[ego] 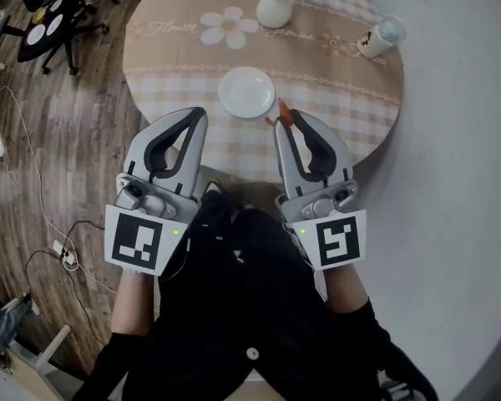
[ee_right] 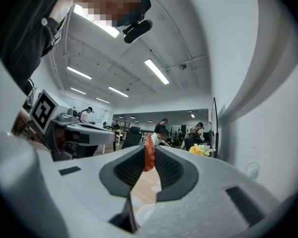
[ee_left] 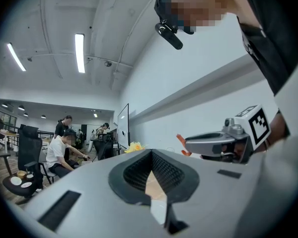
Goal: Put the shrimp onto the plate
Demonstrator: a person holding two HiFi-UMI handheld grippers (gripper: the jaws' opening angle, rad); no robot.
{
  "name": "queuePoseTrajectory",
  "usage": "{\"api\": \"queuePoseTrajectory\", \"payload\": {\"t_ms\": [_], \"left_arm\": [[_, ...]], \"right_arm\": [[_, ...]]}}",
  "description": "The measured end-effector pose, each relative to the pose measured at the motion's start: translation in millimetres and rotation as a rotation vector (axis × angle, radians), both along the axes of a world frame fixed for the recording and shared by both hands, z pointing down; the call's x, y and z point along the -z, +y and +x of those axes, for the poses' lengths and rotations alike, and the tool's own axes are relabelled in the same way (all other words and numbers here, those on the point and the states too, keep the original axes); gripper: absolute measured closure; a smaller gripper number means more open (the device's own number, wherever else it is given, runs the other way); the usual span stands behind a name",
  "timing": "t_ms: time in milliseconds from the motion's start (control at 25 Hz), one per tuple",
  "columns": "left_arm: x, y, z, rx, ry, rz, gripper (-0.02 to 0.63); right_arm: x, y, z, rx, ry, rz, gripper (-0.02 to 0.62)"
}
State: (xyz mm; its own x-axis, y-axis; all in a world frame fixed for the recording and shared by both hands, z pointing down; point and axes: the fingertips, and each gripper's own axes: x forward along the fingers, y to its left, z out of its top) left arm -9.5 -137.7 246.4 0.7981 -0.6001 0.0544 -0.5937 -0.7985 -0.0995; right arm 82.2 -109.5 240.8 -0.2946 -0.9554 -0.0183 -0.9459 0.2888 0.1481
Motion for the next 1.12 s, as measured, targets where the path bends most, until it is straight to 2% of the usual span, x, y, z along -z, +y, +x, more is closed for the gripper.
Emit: {"api": "queuePoseTrajectory", "payload": {"t_ms": [400, 680, 1120], "left_arm": [[-3.1, -37.5, -18.4, -0.077, 0.017, -0.013, 0.605], [-5.8, -44.5, -23.8, -0.122, 0.008, -0.007, 0.604], [-5.5, -48.7, -17.7, -0.079, 0.021, -0.025, 0.604]], "right_arm": [[6.4, -33.4, -19.1, -0.089, 0.014, 0.02, 0.548], [3.3, -39.3, -31.6, -0.104, 0.019, 0.007, 0.548], [1.2, -43.8, -21.8, -0.071, 0.027, -0.018, 0.548]]}}
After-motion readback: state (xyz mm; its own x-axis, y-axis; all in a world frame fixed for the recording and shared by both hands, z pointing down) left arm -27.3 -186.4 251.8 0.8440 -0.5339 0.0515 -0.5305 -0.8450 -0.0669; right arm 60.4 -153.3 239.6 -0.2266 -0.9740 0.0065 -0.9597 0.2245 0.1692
